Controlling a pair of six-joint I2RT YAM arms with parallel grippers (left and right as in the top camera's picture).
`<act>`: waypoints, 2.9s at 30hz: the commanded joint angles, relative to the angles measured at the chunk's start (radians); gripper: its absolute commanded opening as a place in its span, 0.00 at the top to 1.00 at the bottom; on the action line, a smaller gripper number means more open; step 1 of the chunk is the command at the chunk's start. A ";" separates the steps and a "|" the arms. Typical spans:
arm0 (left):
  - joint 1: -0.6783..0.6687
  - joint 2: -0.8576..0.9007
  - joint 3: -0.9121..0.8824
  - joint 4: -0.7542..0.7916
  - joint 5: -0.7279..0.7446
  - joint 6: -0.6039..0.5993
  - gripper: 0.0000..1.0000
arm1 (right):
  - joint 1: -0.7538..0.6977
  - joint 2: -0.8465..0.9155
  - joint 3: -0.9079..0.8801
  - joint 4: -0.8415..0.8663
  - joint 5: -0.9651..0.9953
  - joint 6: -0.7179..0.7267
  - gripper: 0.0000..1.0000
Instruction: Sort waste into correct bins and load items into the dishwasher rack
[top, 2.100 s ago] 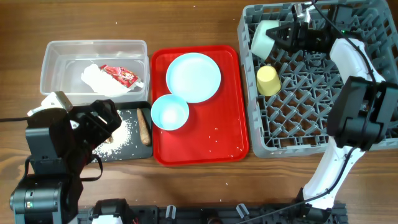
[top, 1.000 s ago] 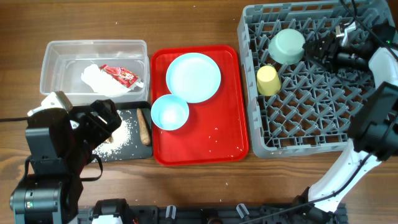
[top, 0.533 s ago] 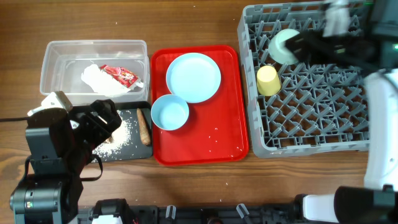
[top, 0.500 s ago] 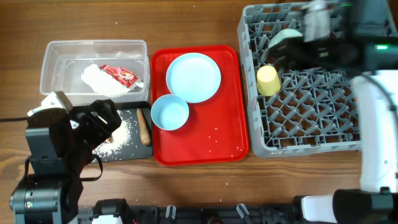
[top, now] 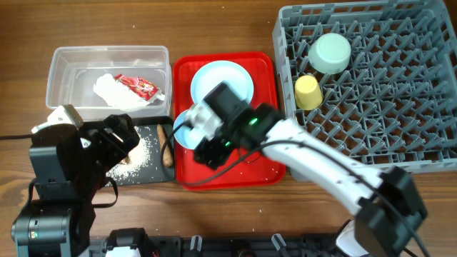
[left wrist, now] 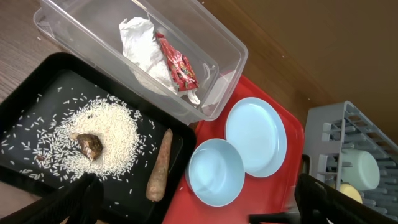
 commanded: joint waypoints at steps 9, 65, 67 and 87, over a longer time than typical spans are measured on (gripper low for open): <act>0.009 -0.003 -0.002 0.002 -0.010 0.011 0.00 | 0.102 0.232 -0.027 0.280 0.266 -0.122 0.19; 0.009 -0.003 -0.002 0.002 -0.010 0.011 0.00 | -1.220 -0.130 -0.204 -0.385 -0.890 -0.175 0.96; 0.009 -0.003 -0.002 0.002 -0.010 0.011 0.00 | -1.221 -0.096 -0.204 -0.354 -0.887 -0.137 0.96; 0.009 -0.003 -0.002 0.002 -0.010 0.011 0.00 | -1.399 -0.034 -0.168 -0.322 -0.578 -0.032 0.41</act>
